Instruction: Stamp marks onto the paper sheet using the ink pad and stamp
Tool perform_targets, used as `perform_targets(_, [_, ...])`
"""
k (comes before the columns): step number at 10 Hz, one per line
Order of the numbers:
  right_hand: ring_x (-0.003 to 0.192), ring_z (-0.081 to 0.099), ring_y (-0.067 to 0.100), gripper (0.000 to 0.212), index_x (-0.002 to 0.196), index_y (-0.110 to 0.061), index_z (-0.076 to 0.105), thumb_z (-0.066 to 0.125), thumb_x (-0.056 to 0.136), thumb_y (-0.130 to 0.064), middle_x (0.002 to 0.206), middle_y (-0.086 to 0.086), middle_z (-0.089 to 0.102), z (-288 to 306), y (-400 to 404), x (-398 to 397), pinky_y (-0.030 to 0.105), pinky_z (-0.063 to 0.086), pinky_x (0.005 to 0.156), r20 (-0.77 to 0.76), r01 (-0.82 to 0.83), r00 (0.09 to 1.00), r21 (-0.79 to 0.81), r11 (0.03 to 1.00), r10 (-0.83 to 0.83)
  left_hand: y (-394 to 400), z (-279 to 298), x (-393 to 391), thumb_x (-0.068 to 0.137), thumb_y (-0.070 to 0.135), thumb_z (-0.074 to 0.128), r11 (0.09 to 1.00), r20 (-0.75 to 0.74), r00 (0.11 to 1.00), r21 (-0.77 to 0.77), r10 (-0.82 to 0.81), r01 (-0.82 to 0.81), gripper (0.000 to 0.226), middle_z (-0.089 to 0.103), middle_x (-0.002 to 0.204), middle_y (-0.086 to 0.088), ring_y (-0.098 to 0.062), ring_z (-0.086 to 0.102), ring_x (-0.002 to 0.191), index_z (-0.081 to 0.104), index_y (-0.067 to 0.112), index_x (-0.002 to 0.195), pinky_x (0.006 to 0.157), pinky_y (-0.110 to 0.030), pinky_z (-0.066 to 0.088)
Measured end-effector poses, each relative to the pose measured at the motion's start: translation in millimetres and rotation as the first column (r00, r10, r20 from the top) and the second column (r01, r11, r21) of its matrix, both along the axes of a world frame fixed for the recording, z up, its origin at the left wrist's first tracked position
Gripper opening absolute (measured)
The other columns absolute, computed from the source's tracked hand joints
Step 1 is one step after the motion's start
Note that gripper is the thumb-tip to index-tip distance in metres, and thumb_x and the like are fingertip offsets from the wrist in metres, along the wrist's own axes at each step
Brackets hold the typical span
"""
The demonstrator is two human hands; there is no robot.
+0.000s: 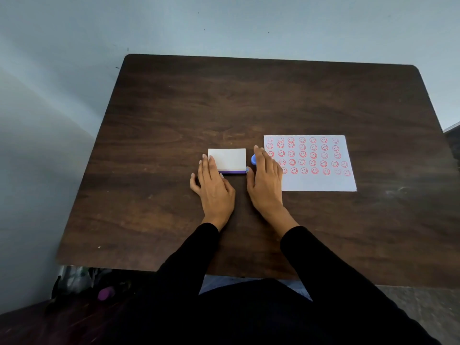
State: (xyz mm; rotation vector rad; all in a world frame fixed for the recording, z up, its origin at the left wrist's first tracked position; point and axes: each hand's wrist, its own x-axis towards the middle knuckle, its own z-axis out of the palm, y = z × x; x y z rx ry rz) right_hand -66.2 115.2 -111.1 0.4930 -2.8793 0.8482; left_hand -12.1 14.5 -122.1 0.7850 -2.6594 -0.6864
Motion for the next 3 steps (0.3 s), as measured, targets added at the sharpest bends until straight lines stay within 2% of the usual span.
perform_targets(2, [0.133,0.039,0.027,0.055,0.138,-0.009,0.034,0.049,0.086,-0.008,0.145,0.013,0.041,8,11,2,0.042,0.026,0.109,-0.12,0.111,0.986,-0.023,0.994,-0.113,3,11,-3,0.09,0.012,0.042,0.999,-0.017,0.999,-0.015,0.042,-0.042,0.061,0.012,0.158,-0.013,-0.026,0.011,0.146,0.019,0.009,0.146,0.115,-0.048,0.012])
perform_targets(3, [0.137,0.033,0.025,0.05,0.14,-0.01,0.032,0.043,0.091,-0.014,0.149,0.013,0.035,15,15,-5,0.043,0.022,0.111,-0.163,0.171,0.971,-0.042,0.984,-0.175,8,16,-4,0.09,0.015,0.042,0.994,-0.063,0.998,-0.104,-0.032,0.026,0.064,0.01,0.158,-0.014,-0.026,0.006,0.147,0.015,0.008,0.148,0.116,-0.046,0.008])
